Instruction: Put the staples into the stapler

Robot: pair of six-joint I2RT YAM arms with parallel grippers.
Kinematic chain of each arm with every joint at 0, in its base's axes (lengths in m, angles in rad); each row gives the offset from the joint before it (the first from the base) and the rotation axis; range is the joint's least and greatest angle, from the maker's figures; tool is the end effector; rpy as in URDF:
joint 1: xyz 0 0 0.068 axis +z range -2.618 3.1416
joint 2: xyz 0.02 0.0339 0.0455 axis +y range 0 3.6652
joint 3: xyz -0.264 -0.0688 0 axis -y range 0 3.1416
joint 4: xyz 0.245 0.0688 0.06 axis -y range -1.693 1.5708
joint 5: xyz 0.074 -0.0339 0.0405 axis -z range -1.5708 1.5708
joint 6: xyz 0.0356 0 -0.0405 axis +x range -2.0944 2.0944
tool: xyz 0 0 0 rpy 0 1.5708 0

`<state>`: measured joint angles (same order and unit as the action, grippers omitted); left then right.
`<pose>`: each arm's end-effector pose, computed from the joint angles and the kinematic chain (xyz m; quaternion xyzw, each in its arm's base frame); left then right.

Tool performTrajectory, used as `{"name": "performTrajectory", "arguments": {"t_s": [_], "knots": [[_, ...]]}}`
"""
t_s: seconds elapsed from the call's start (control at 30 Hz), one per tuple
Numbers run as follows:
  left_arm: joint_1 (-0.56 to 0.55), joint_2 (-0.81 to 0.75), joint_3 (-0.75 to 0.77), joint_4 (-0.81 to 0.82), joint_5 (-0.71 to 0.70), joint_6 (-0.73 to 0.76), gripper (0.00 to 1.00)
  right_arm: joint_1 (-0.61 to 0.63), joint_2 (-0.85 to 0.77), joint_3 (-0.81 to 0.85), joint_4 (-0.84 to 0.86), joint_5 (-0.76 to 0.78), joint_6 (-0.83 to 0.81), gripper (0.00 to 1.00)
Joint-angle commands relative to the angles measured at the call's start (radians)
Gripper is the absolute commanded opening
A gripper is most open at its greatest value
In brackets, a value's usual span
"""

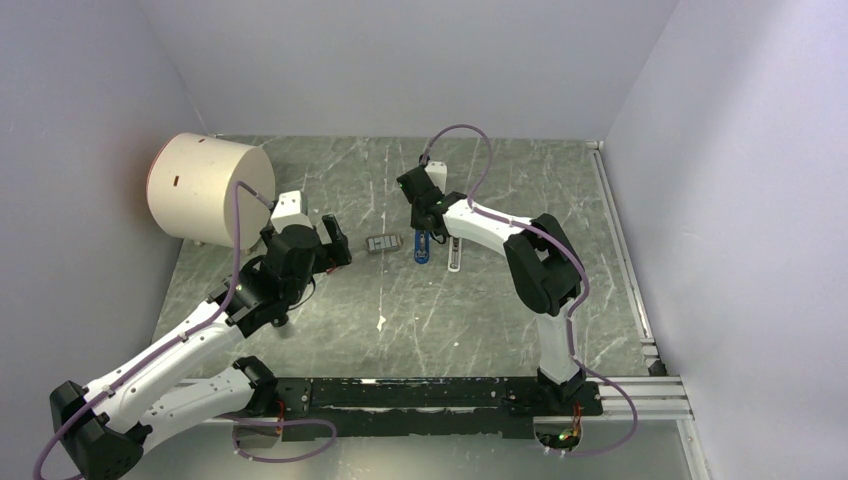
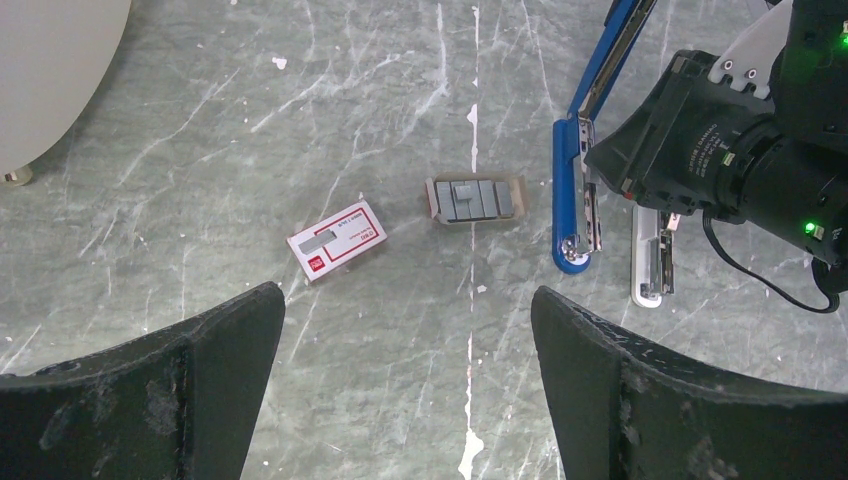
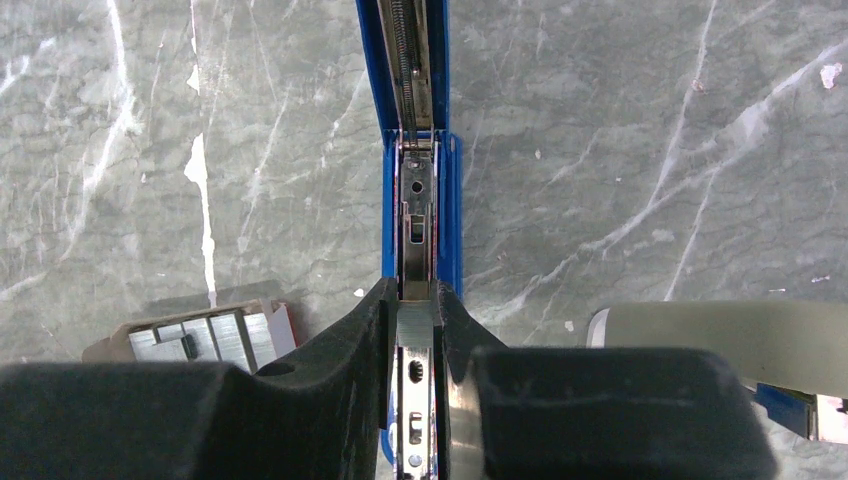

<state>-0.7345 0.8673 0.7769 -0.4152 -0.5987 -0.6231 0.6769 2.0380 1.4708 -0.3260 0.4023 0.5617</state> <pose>0.1538 -0.1119 0.3024 -0.1037 0.8302 -0.1069 0.5371 0.3554 0.2677 0.1850 0.0131 0.9264 0.0356 0.3746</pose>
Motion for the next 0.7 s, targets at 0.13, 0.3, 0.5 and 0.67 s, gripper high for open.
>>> {"name": "performTrajectory", "arguments": {"t_s": [0.13, 0.3, 0.5, 0.67], "knots": [[0.006, -0.004, 0.016, 0.015, -0.011, 0.010, 0.98, -0.007, 0.014, 0.020, -0.011, -0.001, -0.006, 0.20], [0.006, -0.007, 0.015, 0.015, -0.010, 0.010, 0.98, -0.008, 0.018, 0.022, -0.012, -0.005, -0.005, 0.20], [0.006, -0.007, 0.016, 0.013, -0.010, 0.010, 0.98, -0.008, 0.018, 0.024, -0.015, -0.005, -0.003, 0.20], [0.007, -0.007, 0.016, 0.013, -0.011, 0.011, 0.98, -0.007, 0.004, 0.018, -0.004, -0.001, -0.005, 0.19]]}}
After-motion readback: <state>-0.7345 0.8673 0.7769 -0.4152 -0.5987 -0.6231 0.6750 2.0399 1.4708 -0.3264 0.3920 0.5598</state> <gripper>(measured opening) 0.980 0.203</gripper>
